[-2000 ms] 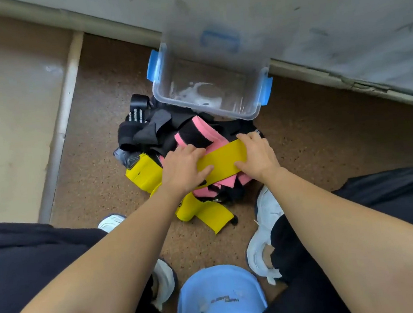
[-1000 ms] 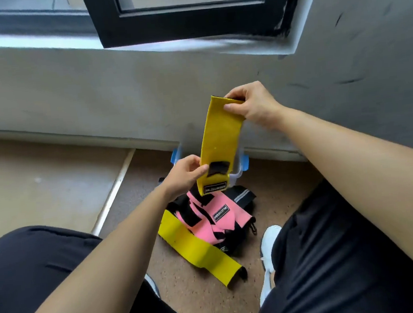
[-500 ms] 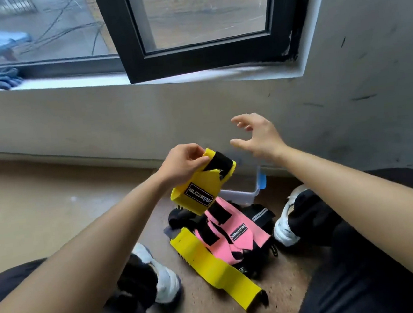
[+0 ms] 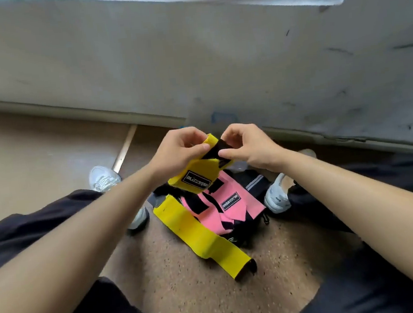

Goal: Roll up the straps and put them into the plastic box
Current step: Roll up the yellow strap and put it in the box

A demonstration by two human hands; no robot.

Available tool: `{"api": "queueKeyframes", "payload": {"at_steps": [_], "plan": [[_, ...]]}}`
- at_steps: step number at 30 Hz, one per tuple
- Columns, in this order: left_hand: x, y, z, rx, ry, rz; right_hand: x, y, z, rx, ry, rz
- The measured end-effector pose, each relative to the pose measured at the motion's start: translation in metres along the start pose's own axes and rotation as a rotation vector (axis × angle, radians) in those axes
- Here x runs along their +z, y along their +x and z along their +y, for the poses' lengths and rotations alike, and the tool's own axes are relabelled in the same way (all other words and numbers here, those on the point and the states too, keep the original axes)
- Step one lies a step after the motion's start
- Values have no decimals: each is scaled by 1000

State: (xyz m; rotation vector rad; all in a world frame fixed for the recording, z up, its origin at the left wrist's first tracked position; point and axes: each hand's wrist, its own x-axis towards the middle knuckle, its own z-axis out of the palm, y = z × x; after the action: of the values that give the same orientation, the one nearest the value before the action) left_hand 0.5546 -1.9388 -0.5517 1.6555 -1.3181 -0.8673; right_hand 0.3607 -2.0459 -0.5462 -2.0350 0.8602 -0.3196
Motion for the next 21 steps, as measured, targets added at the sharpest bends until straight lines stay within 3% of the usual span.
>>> {"api": "queueKeyframes", "payload": {"at_steps": [6,9,17,21], "plan": [[33,-7,-26,-107,-69,173,20,-9,16,-48,8,192],[38,-5,-32,-172,-62,221,24,-13,18,-75,14,194],[30,-1,-70,-401,46,340,6,-31,4,-58,-23,-84],[20,-14,-97,-562,86,316,-35,-41,-14,6,34,-174]]}}
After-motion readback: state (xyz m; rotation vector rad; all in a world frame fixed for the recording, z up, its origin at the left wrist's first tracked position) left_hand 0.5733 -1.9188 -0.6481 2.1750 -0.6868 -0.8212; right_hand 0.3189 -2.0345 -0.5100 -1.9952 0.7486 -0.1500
